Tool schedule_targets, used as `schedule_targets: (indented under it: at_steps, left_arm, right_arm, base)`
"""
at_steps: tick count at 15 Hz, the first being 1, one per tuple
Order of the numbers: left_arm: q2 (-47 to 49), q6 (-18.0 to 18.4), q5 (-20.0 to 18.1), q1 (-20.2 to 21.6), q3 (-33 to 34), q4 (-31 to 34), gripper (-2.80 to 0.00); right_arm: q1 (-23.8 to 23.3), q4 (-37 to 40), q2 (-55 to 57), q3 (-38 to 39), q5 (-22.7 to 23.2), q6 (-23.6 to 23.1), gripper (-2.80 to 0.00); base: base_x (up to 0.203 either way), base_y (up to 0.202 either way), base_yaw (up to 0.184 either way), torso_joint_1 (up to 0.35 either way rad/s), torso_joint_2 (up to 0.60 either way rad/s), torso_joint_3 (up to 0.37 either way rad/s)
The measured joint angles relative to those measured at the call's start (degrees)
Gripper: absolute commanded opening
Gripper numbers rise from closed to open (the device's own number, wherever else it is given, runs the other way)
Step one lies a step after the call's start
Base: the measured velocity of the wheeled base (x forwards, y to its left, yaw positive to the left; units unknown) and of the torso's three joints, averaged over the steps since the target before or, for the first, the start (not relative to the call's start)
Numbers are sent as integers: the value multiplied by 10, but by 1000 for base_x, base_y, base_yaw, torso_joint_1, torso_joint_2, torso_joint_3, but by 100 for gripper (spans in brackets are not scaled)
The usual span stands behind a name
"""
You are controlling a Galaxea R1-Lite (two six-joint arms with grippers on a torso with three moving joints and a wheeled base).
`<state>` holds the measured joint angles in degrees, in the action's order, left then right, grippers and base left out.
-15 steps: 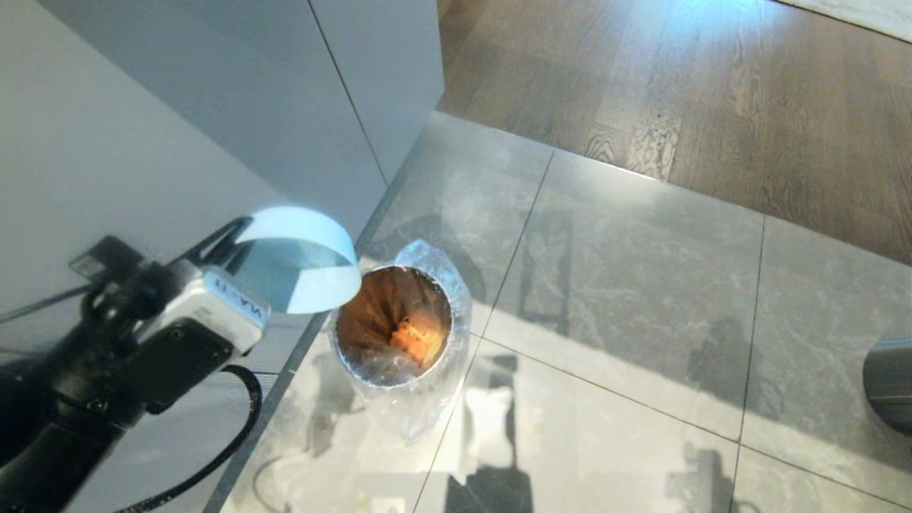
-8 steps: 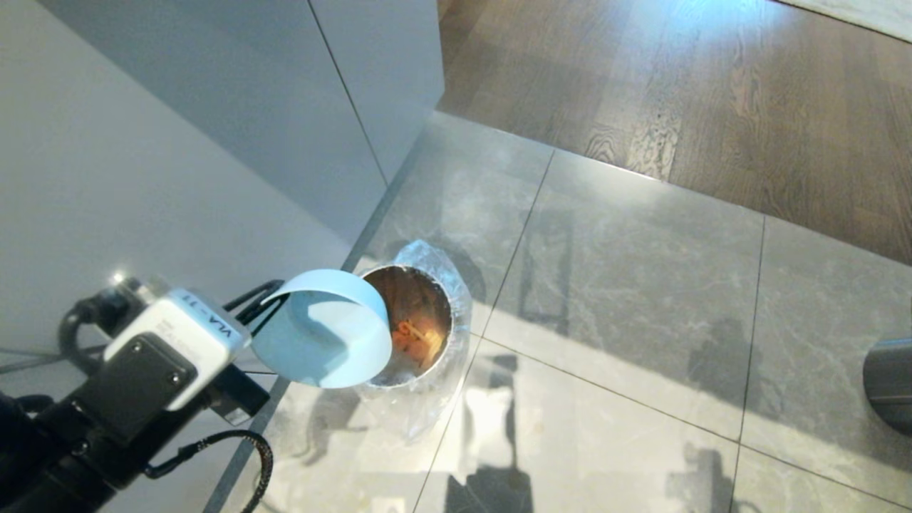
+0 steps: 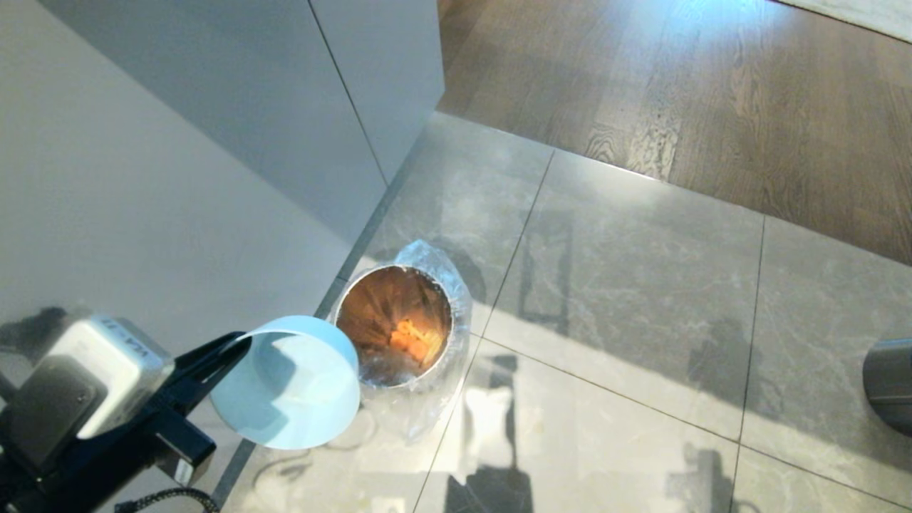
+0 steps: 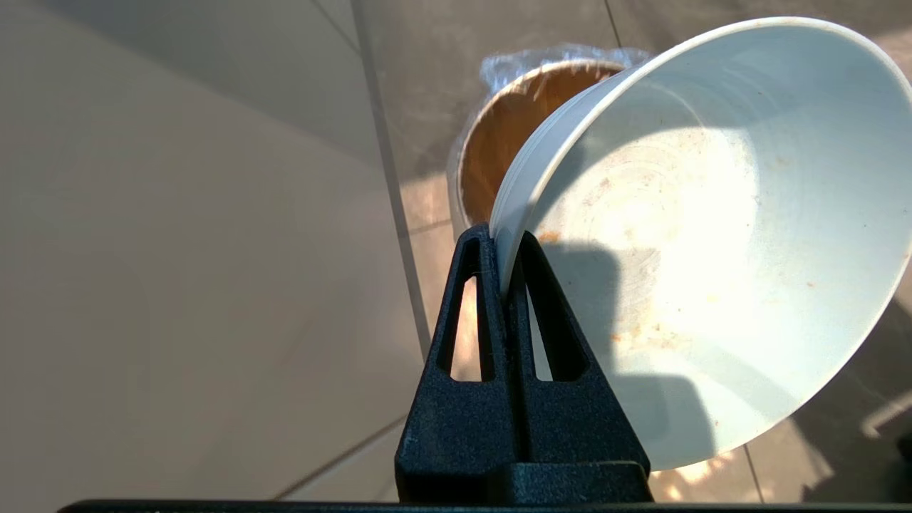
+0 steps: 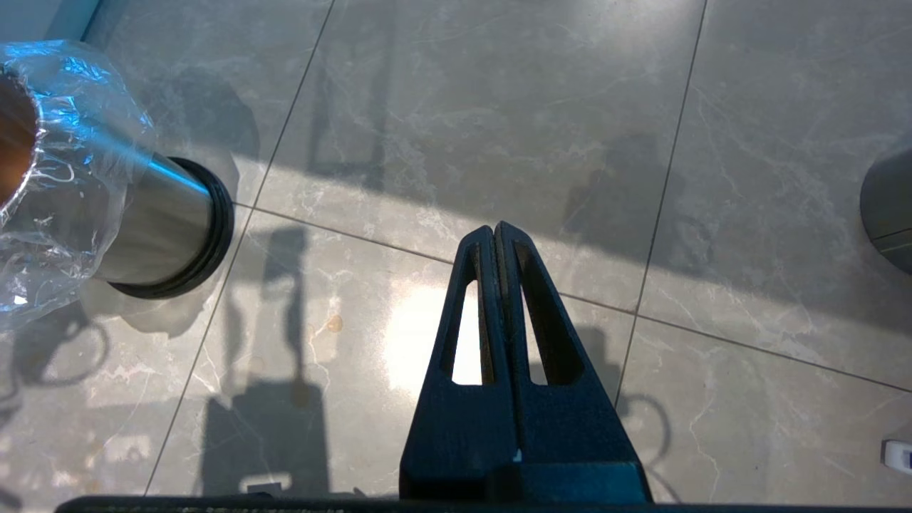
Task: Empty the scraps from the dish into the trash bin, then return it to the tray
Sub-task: Put the bowl back to the table
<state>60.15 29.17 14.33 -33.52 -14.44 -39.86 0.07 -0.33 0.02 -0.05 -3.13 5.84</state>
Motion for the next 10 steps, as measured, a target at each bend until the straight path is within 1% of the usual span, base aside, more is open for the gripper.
schedule_targets:
  at_steps: [1,4,5,8,10]
  left_arm:
    - [-13,-11,-17,14,0,17,-280]
    - [-49,-50,-106,57,1,75,-280]
    - [-59,-58,-118,68,4,86,-280]
    - [-90,-100,-129,93,32,92,-280]
    - [-112,-124,-145,111,54,93,-280]
  right_arm:
    - [0,0,0,0,0,0,-280]
    - [0,0,0,0,0,0,-280]
    - [0,0,0,0,0,0,-280]
    - [0,0,0,0,0,0,-280]
    - [0,0,0,0,0,0,-280]
  base:
    - [0,0,0,0,0,0]
    - [0,0,0,0,0,0]
    - [0,0,0,0,0,0]
    - [0,0,0,0,0,0]
    - [0,0,0,0,0,0]
